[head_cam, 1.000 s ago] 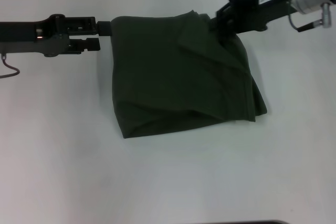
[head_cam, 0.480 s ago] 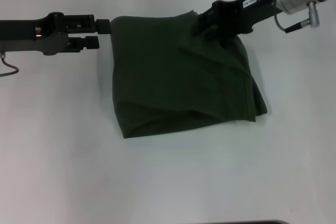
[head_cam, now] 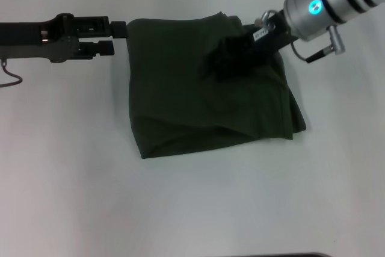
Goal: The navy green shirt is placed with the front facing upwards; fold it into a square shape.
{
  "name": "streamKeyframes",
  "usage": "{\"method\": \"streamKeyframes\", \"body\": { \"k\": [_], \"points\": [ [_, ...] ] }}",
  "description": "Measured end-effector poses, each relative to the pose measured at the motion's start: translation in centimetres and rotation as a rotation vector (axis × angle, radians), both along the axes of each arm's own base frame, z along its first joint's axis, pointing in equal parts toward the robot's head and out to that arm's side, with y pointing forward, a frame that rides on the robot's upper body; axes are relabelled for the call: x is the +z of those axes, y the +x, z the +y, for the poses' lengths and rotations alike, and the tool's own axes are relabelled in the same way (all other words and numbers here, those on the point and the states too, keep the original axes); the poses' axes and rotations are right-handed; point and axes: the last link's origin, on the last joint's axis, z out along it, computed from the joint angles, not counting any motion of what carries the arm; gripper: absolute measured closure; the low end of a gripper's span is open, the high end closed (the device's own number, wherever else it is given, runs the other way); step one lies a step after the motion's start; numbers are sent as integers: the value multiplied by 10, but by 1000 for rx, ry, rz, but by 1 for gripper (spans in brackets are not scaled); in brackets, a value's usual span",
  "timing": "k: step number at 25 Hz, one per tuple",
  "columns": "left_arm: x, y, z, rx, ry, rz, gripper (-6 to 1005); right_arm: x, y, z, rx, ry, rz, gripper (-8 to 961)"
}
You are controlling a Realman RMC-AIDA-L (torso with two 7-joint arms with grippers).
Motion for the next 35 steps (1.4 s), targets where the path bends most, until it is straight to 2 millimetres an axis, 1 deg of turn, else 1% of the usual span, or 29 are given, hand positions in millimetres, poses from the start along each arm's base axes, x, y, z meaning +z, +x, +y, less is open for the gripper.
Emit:
{"method": "streamKeyframes", "body": {
  "k": [3, 4, 5, 6, 12, 13, 14, 15, 17, 21, 24, 27, 29, 32, 35],
  "points": [
    [0, 0, 0, -1, -2, -1, 269, -3, 4, 0, 16, 0, -52, 494],
    [0, 0, 0, -1, -2, -1, 269, -2, 4, 1, 19, 7, -57, 493],
    [0, 0, 0, -1, -3, -1, 269, 3, 4, 4, 20, 27, -58, 493],
    [0, 0, 0, 0, -4, -2, 269, 3, 4, 4, 20, 27, -58, 492],
    [-2, 1, -1, 1, -7, -6, 269, 27, 12, 15, 18, 117, -79, 491],
    [-2, 1, -1, 1, -7, -6, 269, 38, 19, 19, 5, 154, -113, 492],
    [-2, 1, -1, 1, -8, -7, 269, 44, 22, 21, -5, 176, -127, 492],
    [-2, 1, -1, 1, -8, -7, 269, 44, 22, 21, -5, 176, -127, 492],
    [-2, 1, -1, 1, -9, -7, 269, 57, 26, 25, -25, 218, -130, 492],
    [-2, 2, -1, 0, -9, -8, 269, 78, 24, 29, -29, 285, -95, 493],
    [-1, 2, 0, -1, -9, -7, 269, 85, 21, 32, -36, 305, -66, 493],
    [-1, 2, 0, -1, -8, -5, 269, 85, 18, 32, -44, 306, -32, 493],
    [0, 2, 0, -1, -7, -5, 269, 81, 14, 30, -48, 289, 8, 493],
    [1, 2, 1, -2, -3, -3, 269, 66, 11, 23, -47, 226, 59, 494],
    [1, 2, 2, -2, -1, -1, 269, 54, 12, 18, -40, 171, 46, 494]
  ]
}}
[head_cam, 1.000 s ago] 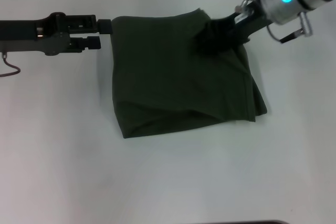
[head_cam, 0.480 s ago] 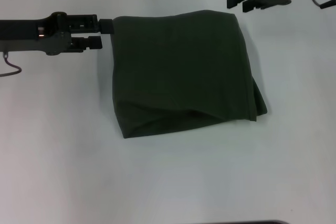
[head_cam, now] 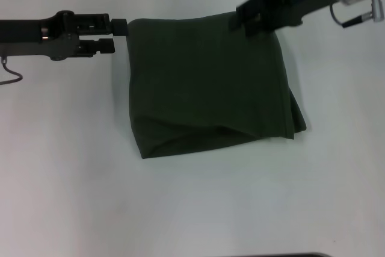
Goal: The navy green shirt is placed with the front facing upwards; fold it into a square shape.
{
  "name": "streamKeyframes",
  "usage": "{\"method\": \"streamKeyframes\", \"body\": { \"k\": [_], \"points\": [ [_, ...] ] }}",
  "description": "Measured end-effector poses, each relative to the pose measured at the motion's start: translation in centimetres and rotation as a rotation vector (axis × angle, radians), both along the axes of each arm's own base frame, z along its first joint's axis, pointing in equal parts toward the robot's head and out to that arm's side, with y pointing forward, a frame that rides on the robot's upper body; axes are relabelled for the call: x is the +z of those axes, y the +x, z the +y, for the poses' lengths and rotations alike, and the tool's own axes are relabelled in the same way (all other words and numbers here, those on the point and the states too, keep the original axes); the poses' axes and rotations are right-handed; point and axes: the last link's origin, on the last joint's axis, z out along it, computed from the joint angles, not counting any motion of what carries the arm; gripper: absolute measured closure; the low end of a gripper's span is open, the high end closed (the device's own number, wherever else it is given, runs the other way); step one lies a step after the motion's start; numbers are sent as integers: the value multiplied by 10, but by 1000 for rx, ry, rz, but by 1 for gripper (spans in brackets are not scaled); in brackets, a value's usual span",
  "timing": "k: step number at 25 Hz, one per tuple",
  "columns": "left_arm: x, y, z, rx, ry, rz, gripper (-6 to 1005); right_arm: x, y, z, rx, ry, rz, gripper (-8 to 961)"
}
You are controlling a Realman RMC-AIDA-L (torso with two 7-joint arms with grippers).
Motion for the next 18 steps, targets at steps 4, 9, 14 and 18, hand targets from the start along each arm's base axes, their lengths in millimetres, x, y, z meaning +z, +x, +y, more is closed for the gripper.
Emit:
{"method": "streamKeyframes", "body": {
  "k": [4, 9, 14, 18],
  "points": [
    [0, 1, 1, -1, 4, 2, 270, 1, 8, 0, -9, -8, -55, 495],
    [0, 2, 3, -3, 6, 3, 270, 27, 23, 5, -53, 44, -67, 495],
    [-1, 2, 3, -3, 7, 3, 269, 37, 41, 5, -99, 84, -75, 496],
    [-1, 3, 4, -5, 8, 3, 269, 28, 54, 4, -143, 102, -73, 496]
  ]
}}
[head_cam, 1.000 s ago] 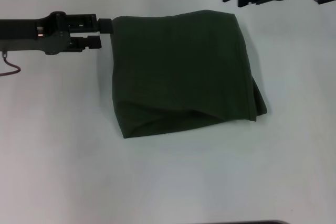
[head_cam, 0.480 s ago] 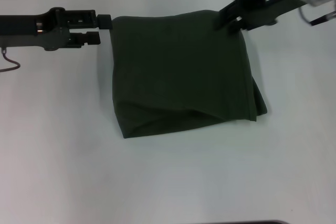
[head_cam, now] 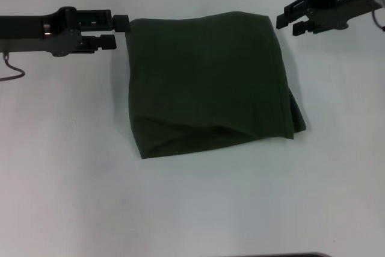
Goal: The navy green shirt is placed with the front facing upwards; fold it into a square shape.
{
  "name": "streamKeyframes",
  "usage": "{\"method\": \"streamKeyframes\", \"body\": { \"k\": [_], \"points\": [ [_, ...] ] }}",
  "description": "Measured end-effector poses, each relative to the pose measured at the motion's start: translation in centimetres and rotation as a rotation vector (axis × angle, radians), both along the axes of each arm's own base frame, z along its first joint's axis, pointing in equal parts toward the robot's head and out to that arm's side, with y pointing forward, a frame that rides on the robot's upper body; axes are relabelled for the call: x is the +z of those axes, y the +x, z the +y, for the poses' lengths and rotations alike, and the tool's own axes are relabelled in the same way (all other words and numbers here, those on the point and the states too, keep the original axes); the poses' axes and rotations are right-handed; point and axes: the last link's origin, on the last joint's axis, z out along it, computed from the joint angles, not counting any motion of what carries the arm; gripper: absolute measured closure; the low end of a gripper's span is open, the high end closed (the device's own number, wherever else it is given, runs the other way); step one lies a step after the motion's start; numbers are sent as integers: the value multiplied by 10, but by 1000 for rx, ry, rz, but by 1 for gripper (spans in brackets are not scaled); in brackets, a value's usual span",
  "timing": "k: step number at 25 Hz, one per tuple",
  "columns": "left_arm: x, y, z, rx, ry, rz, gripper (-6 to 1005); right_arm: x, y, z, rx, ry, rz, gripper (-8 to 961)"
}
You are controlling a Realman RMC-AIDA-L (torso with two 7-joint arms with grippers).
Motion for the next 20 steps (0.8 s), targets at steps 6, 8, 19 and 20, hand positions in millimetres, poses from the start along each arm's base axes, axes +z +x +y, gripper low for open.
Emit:
{"method": "streamKeyframes", "body": {
  "k": [6, 8, 19, 20],
  "points": [
    [1, 2, 2, -5, 1, 1, 270, -22, 8, 1, -33, 45, 11, 497],
    [1, 2, 2, -5, 1, 1, 270, -26, 7, 2, -34, 63, 10, 497],
    [0, 0, 0, -1, 0, 0, 269, -30, 8, 6, -53, 119, 42, 503],
    [0, 0, 0, 0, 0, 0, 269, -30, 8, 6, -54, 119, 43, 505]
  ]
}}
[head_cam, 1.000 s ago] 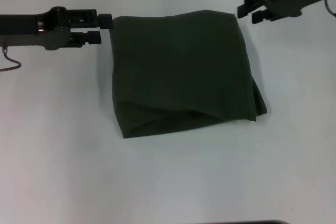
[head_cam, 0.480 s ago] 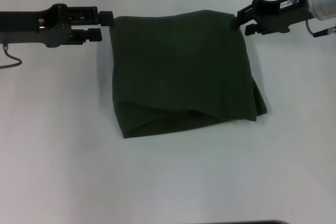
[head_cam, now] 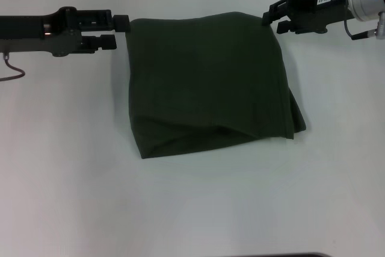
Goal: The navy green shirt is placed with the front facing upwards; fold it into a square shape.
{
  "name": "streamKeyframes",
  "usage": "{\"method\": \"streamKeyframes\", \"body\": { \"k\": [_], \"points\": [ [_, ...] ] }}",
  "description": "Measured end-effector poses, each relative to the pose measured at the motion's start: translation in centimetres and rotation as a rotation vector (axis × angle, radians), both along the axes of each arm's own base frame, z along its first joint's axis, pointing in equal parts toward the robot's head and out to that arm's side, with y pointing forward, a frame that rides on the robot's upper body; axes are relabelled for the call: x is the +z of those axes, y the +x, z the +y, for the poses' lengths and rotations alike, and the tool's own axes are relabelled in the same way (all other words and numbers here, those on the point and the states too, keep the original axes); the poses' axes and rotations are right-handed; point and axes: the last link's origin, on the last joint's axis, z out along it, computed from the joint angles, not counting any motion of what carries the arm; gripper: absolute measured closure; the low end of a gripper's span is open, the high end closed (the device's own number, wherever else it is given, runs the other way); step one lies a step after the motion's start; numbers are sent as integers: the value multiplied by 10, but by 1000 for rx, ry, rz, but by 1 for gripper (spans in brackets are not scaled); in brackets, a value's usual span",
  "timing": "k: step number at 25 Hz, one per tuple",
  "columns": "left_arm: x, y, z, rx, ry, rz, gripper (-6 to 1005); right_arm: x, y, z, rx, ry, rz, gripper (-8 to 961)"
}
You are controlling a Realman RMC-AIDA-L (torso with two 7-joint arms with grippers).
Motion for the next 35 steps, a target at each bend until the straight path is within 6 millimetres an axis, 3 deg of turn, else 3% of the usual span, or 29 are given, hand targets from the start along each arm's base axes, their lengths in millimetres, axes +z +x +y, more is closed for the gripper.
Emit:
{"method": "streamKeyframes", "body": {
  "k": [6, 11, 16, 22, 24, 35],
  "points": [
    [0, 0, 0, 1, 0, 0, 270, -2, -1, -2, -3, -15, 7, 513],
    [0, 0, 0, -2, 1, 1, 270, 1, 3, -2, -22, -4, 17, 607],
    [0, 0, 0, -3, 1, 1, 270, 0, 4, -2, -24, -1, 21, 600],
    [0, -1, 0, -2, 5, 3, 270, 0, 2, 0, -26, 9, 36, 667],
    [0, -1, 0, -1, 8, 5, 270, 0, 1, 0, -23, 6, 37, 847],
    [1, -2, 1, 2, 15, 9, 269, 9, 4, -4, -24, -27, 44, 925]
  ]
}}
